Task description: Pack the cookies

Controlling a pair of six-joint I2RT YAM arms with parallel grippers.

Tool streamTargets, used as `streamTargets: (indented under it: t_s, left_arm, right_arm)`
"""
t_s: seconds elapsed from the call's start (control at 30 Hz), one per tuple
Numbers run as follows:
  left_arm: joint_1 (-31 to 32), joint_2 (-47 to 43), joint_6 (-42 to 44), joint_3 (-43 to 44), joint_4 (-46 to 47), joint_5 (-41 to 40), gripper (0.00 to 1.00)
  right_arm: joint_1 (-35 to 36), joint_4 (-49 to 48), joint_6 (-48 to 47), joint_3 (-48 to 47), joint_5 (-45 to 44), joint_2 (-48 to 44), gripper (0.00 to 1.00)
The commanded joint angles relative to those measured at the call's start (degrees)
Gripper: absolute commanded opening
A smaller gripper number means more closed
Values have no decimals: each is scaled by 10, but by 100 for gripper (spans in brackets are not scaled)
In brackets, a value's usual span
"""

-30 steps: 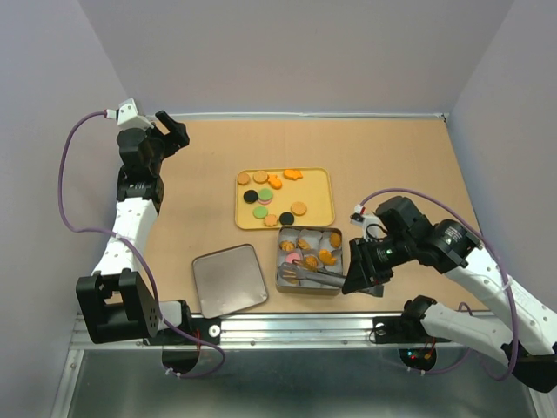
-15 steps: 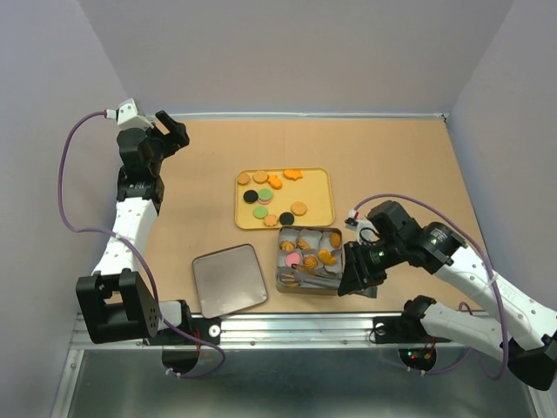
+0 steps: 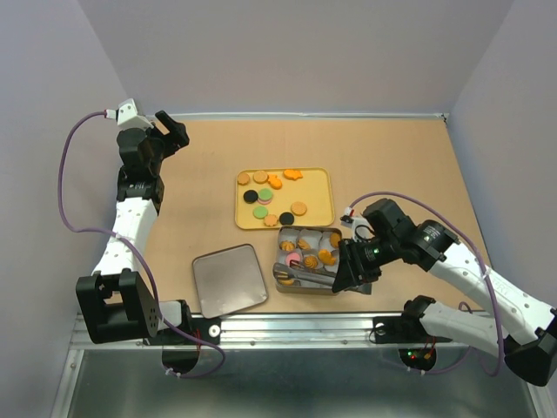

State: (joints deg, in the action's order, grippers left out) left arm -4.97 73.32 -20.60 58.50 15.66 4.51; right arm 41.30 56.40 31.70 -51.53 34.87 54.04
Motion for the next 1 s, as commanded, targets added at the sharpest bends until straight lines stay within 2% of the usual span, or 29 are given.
streamTargets:
  t_s: [0.0, 0.3, 0.43, 0.73, 0.83, 0.87, 0.97]
  left_arm:
    - [-2, -21, 9, -3, 24, 1, 90]
    - [-1, -21, 8, -3, 24, 1, 90]
    - [-1, -21, 7, -3, 24, 2, 90]
    - [-2, -22, 6, -4, 24, 2, 90]
    - [-2, -24, 6, -3, 25, 4, 90]
    - [-2, -25, 5, -3, 24, 5, 90]
    - [-2, -26, 6, -4, 25, 4, 91]
  right_arm:
    - [0, -28, -4, 3, 15, -10, 49]
    - [-1, 2, -9, -31, 8, -15, 49]
    - [0, 29, -19, -91, -8, -6, 49]
    - [-1, 9, -26, -205, -3, 53, 49]
    - [0, 1, -37, -267, -93, 102, 49]
    - [0, -4, -38, -267, -94, 118, 49]
    - [-1, -25, -32, -306, -202, 183, 48]
